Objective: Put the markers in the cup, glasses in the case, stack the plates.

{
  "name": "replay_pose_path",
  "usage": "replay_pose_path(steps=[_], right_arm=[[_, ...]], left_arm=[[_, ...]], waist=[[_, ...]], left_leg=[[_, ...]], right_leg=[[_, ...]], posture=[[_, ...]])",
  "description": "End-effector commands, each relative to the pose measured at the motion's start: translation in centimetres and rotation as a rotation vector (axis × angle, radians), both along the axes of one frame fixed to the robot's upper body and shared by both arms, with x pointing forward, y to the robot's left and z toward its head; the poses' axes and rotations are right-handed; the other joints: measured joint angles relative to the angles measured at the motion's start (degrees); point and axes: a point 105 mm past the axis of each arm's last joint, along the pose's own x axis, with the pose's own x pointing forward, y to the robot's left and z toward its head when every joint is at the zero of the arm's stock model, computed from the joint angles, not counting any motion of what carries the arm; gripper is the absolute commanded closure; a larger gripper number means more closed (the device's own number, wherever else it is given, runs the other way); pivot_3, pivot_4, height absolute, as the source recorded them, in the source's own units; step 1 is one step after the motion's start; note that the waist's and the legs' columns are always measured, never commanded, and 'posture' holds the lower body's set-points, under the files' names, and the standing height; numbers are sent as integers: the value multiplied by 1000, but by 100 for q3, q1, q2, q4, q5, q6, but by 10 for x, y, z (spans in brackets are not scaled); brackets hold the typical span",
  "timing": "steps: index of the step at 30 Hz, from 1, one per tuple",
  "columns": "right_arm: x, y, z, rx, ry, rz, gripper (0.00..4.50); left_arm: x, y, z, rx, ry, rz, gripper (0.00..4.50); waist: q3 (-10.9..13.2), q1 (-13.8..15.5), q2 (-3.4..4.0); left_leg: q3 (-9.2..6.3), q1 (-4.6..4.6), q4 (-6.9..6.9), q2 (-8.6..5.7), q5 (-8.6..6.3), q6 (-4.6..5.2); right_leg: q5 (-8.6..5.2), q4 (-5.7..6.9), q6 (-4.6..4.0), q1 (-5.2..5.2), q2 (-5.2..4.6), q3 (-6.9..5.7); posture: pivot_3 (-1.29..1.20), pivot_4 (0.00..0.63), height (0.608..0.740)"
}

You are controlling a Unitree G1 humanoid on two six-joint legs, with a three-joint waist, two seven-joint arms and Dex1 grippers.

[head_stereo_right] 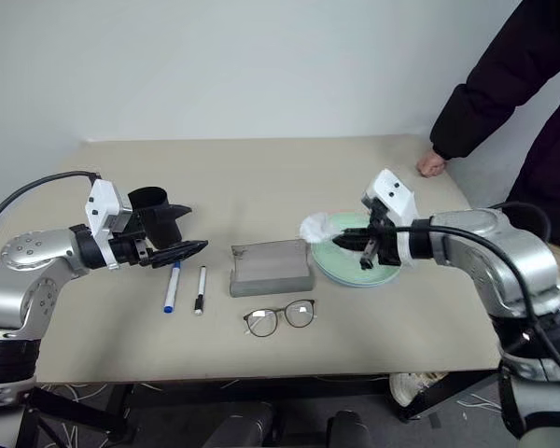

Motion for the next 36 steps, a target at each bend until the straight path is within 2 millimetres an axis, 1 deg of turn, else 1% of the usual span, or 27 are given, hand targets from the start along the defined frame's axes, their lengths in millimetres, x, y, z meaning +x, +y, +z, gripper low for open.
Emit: replay_pose_path(steps=[1, 5, 8, 9, 11, 13, 17, 20, 22, 26, 30, 33, 36], right_arm=[[26, -11, -10, -38, -34, -119, 4477], [35, -11, -29, -59, -9, -141, 4477], [38, -11, -38, -77, 1, -149, 4477], [39, -10, -40, -79, 1, -149, 4299], [42, -12, -41, -91, -10, -155, 3875], [43, -12, -40, -84, -20, -154, 3239], [42, -16, -39, -84, -35, -150, 1812], [36, -16, -31, -77, -51, -118, 757], [31, -20, -26, -91, -64, -99, 87], [21, -32, -13, -98, -85, -84, 34], [3, -31, 3, -40, -90, -1, 34], [-20, -31, 19, -2, -94, 101, 34], [-36, -32, 34, 18, -104, 161, 34]], left_arm=[[1, -1, 9, 37, -52, -9, 582], [0, -3, 9, 37, -56, -11, 582], [0, -3, 9, 40, -55, -11, 582], [0, -3, 9, 41, -56, -12, 582], [0, -4, 9, 44, -57, -13, 582], [0, -4, 9, 46, -56, -14, 582], [0, -4, 8, 52, -54, -15, 582], [0, -4, 6, 61, -49, -21, 582], [1, -5, 5, 63, -47, -26, 582], [2, -7, 5, 67, -44, -32, 582], [3, -12, -1, 71, -21, -49, 582], [6, -28, -17, 86, 21, -68, 582], [5, -41, -32, 115, 63, -111, 582]], waist=[[0, -3, 1], [1, -4, 7], [1, -5, 7], [1, -5, 7], [1, -6, 7], [1, -5, 7], [1, -5, 7], [1, -3, 8], [1, -2, 8], [1, 0, 9], [1, -2, 9], [1, 7, 9], [1, 7, 10]], left_leg=[[-1, 1, 0, 1, 0, 0], [-2, -1, -1, 2, 2, -3], [-2, 1, -1, 2, 3, -3], [-2, 1, -1, 2, 3, -3], [-2, 2, -1, 2, 4, -5], [-4, 3, -1, 2, 5, -6], [-4, 3, -1, 2, 5, -6], [-4, 3, -1, 2, 5, -6], [-4, 3, -1, 2, 5, -6], [-3, 3, -1, 2, 5, -6], [-4, 1, -1, 2, 5, -6], [-3, 1, 0, 2, 5, -6], [-2, 0, 4, 1, 5, -6]], right_leg=[[2, 0, -2, 0, 4, 0], [12, 2, 3, -9, 11, 3], [14, 2, 4, -7, 14, 4], [14, 2, 5, -6, 14, 4], [15, 2, 4, -5, 15, 4], [16, 3, 4, -5, 17, 4], [17, 4, 4, -4, 17, 4], [17, 4, 4, -5, 17, 4], [17, 4, 4, -5, 16, 4], [17, 4, 4, -4, 15, 4], [16, 4, 4, -4, 12, 3], [16, 3, 5, -1, 9, 3], [15, 1, 6, 5, 3, 0]], posture=[[0, 0, 727], [0, 0, 727], [0, 0, 727], [0, 0, 727], [0, 0, 727], [0, 0, 727], [0, 0, 727], [0, 0, 727], [0, 0, 727], [0, 0, 727], [0, 0, 727], [0, 0, 727], [0, 0, 727]])
